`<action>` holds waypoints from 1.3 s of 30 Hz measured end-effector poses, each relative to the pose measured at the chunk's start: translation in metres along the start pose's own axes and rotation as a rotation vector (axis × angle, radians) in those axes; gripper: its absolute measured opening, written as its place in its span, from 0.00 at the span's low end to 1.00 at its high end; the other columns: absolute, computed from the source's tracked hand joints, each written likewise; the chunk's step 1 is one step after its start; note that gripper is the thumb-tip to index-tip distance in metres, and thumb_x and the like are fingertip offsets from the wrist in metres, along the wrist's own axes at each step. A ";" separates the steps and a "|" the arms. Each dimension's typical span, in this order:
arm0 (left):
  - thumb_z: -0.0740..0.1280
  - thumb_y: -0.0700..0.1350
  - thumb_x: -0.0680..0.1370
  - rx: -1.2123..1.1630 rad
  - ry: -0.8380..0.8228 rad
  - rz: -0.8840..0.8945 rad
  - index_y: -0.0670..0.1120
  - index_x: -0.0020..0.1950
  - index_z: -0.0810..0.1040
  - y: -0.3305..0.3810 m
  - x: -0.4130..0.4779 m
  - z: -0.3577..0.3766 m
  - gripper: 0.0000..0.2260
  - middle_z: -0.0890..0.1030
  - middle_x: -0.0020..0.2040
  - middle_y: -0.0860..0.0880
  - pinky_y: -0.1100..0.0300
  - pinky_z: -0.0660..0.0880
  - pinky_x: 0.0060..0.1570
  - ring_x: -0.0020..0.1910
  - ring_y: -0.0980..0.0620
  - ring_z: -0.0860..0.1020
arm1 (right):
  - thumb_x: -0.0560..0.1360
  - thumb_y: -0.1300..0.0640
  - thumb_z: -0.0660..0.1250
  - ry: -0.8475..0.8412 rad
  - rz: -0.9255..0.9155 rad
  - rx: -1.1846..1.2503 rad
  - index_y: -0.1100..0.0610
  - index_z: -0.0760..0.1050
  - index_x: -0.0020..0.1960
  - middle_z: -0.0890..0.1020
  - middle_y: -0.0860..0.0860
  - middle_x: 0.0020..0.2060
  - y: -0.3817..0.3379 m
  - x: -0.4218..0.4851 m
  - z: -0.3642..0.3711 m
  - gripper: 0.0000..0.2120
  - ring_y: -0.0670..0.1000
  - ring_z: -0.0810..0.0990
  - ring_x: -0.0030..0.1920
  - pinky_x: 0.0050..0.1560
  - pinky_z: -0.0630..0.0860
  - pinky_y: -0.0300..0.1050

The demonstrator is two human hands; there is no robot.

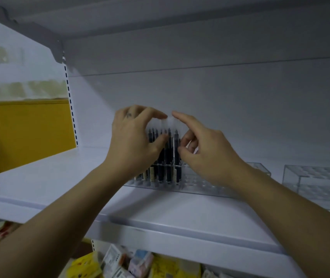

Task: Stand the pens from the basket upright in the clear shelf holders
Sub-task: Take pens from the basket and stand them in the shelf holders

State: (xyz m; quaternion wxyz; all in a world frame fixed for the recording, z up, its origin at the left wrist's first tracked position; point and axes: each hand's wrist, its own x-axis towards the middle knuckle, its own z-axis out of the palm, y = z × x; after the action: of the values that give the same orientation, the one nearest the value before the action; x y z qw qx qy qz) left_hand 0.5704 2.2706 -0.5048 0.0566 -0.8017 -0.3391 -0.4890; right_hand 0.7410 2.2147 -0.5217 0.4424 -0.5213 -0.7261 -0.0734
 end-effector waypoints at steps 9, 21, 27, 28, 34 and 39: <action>0.69 0.52 0.74 0.144 -0.045 0.081 0.56 0.71 0.69 0.006 -0.015 -0.012 0.26 0.71 0.68 0.50 0.38 0.53 0.72 0.71 0.47 0.63 | 0.76 0.50 0.66 0.062 -0.005 -0.205 0.41 0.53 0.76 0.72 0.41 0.56 -0.004 -0.010 -0.008 0.34 0.42 0.73 0.53 0.56 0.76 0.46; 0.70 0.51 0.74 0.054 -0.085 0.202 0.50 0.67 0.74 0.055 -0.092 -0.033 0.22 0.75 0.65 0.51 0.46 0.63 0.70 0.67 0.48 0.69 | 0.75 0.45 0.68 0.059 0.124 -0.310 0.47 0.59 0.75 0.66 0.44 0.70 -0.049 -0.115 -0.018 0.33 0.46 0.62 0.70 0.71 0.62 0.45; 0.64 0.52 0.75 -0.050 -0.081 0.246 0.48 0.59 0.77 0.079 -0.175 -0.008 0.15 0.78 0.56 0.52 0.57 0.66 0.51 0.56 0.49 0.73 | 0.71 0.56 0.72 0.200 0.045 -0.394 0.57 0.76 0.62 0.78 0.52 0.55 -0.059 -0.198 -0.019 0.21 0.50 0.73 0.57 0.58 0.70 0.44; 0.63 0.52 0.75 -0.067 -0.092 0.243 0.48 0.59 0.77 0.082 -0.190 -0.002 0.15 0.78 0.55 0.51 0.57 0.65 0.50 0.55 0.50 0.73 | 0.69 0.57 0.71 0.236 0.016 -0.431 0.58 0.78 0.58 0.79 0.53 0.51 -0.057 -0.213 -0.017 0.18 0.51 0.73 0.53 0.54 0.70 0.44; 0.67 0.51 0.74 -0.135 -0.290 0.145 0.50 0.59 0.78 0.090 -0.272 0.043 0.15 0.79 0.56 0.52 0.53 0.70 0.48 0.54 0.48 0.76 | 0.70 0.54 0.71 0.111 0.151 -0.521 0.58 0.80 0.56 0.79 0.54 0.48 -0.032 -0.298 0.009 0.16 0.55 0.76 0.48 0.49 0.73 0.49; 0.68 0.53 0.74 -0.127 -0.531 -0.006 0.51 0.62 0.76 0.088 -0.332 0.087 0.17 0.78 0.59 0.52 0.54 0.65 0.54 0.59 0.47 0.74 | 0.74 0.47 0.69 -0.277 0.488 -0.434 0.52 0.69 0.69 0.73 0.50 0.63 0.000 -0.361 0.040 0.26 0.53 0.70 0.63 0.62 0.64 0.45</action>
State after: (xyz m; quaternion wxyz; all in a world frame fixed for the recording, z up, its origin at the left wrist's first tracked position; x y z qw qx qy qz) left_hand 0.5913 2.0779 -0.8009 -0.0862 -0.9028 -0.3129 -0.2822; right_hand 0.7416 1.9875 -0.8054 0.2231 -0.7663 -0.6007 -0.0469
